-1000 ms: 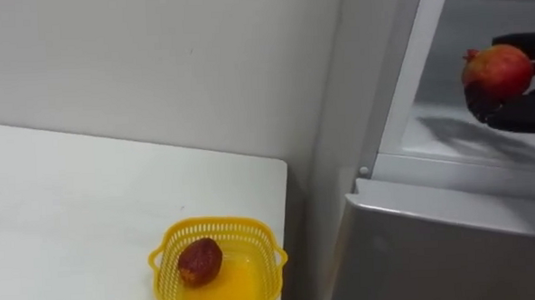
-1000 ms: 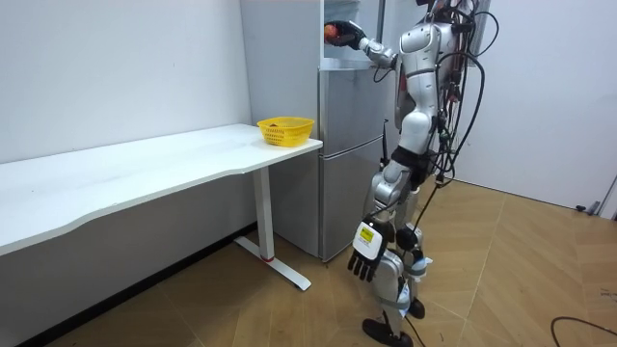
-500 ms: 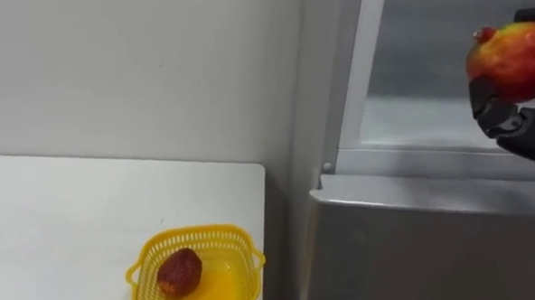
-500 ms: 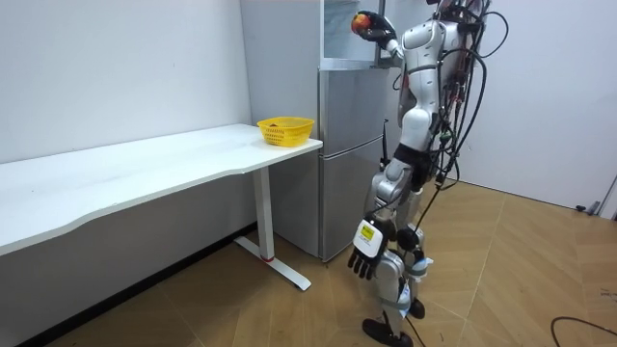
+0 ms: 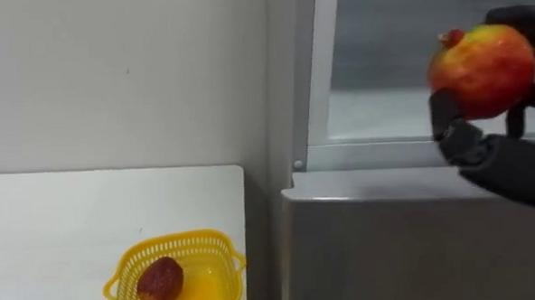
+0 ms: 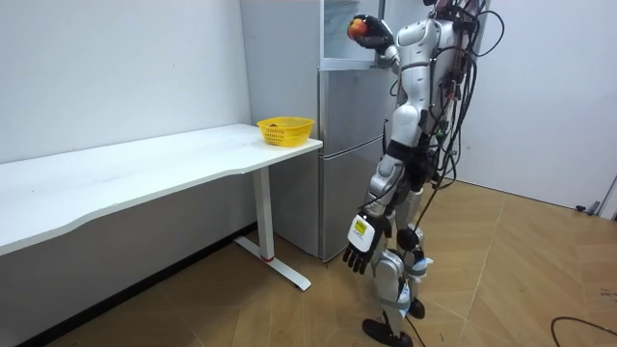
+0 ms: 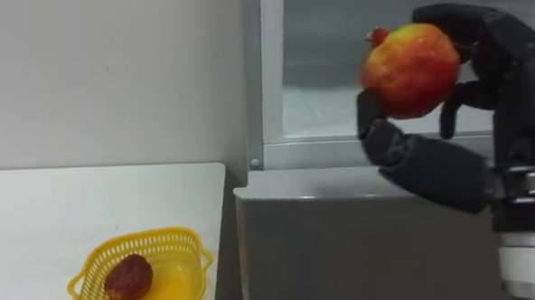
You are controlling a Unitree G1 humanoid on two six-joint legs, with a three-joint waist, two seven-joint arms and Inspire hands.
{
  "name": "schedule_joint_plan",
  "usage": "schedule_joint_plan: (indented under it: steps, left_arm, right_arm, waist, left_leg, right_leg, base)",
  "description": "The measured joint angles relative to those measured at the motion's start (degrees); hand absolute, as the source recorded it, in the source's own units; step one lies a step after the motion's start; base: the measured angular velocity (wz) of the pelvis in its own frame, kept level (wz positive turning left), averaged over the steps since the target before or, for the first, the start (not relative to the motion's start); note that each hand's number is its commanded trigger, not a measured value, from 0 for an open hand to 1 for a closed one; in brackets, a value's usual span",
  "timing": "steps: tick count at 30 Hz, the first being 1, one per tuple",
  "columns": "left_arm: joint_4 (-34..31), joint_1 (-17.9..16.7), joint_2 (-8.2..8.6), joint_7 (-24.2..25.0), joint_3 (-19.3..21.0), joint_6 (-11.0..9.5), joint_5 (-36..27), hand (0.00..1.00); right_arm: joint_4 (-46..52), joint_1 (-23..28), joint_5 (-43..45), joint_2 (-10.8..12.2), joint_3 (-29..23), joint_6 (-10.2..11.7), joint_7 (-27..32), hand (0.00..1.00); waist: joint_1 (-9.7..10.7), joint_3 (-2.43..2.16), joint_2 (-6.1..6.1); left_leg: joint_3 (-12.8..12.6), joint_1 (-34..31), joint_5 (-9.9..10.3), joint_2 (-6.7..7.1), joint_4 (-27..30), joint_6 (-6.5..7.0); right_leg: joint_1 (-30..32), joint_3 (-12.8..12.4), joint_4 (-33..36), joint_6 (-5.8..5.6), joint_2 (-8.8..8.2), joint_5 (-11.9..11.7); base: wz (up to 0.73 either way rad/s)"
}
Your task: Retrieve from the upper fridge
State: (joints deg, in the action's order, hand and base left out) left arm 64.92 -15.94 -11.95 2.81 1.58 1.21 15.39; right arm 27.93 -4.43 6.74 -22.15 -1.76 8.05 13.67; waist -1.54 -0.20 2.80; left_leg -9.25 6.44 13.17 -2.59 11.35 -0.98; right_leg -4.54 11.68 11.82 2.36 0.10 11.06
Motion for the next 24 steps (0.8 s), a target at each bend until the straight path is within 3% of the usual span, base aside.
schedule_joint_plan:
  steps: [3,6,8,11,16,21,24]
  left_arm:
    - [1.5,2.0,-0.04,0.1,-1.3,0.0,-0.1,0.0]
    - [1.6,2.5,-0.06,0.4,-3.1,-0.3,-0.1,0.0]
    - [1.7,2.9,-0.12,0.4,-4.4,-0.9,-0.1,0.0]
    - [1.7,3.1,-0.38,1.3,-4.7,-1.3,0.0,0.0]
    - [2.2,4.4,-0.78,3.1,-4.6,-1.2,-0.1,0.0]
    - [3.1,5.3,-1.53,3.6,-4.3,-1.3,-0.1,0.0]
    - [3.0,5.6,-2.29,3.6,-4.2,-1.3,0.4,0.0]
  right_arm:
    - [0.1,-0.3,5.2,0.5,3.4,-0.1,-2.2,1.0]
    - [0.5,-0.4,9.7,0.7,7.2,-0.1,-4.5,1.0]
    - [0.6,-0.8,11.3,1.1,9.9,0.0,-6.6,1.0]
    - [1.0,-1.3,12.1,1.1,13.2,0.0,-9.5,1.0]
    - [0.9,-3.3,13.7,1.2,16.5,-0.3,-14.4,1.0]
    - [-4.2,-6.7,14.1,1.2,16.5,0.4,-14.9,1.0]
    - [-9.9,-9.7,14.5,1.1,16.5,0.5,-14.4,1.0]
  waist:
    - [-1.0,0.05,0.99]
    - [-2.7,-0.33,1.85]
    - [-4.2,-0.33,2.44]
    - [-5.4,0.26,3.19]
    - [-7.1,0.45,3.49]
    - [-8.7,0.72,3.73]
    - [-9.3,1.27,4.27]
  left_leg:
    - [0.0,-0.6,0.0,-0.01,0.0,0.0]
    - [0.0,-0.9,0.0,-0.01,0.0,0.0]
    - [0.1,-0.9,0.0,0.02,-0.1,0.0]
    - [0.6,-1.1,0.0,0.04,-0.1,0.01]
    - [1.7,-1.8,0.0,0.12,0.0,0.04]
    - [3.2,-1.8,0.0,0.15,0.0,0.02]
    - [4.0,-2.2,0.0,0.23,0.1,0.01]
  right_leg:
    - [0.8,-0.1,0.1,0.0,-0.1,0.0]
    - [1.4,0.1,0.1,0.02,-0.01,0.0]
    - [1.3,0.1,0.0,0.0,0.04,0.0]
    - [0.7,0.9,-0.1,0.0,-0.02,0.0]
    - [0.8,2.0,-0.2,-0.01,-0.13,-0.1]
    - [0.2,2.9,-0.2,-0.01,-0.13,-0.1]
    - [-0.1,4.2,-0.2,0.0,-0.29,0.0]
  base:
    - [0.0]
    - [0.0]
    - [0.0]
    - [0.1]
    - [0.15]
    - [0.13]
    - [0.14]
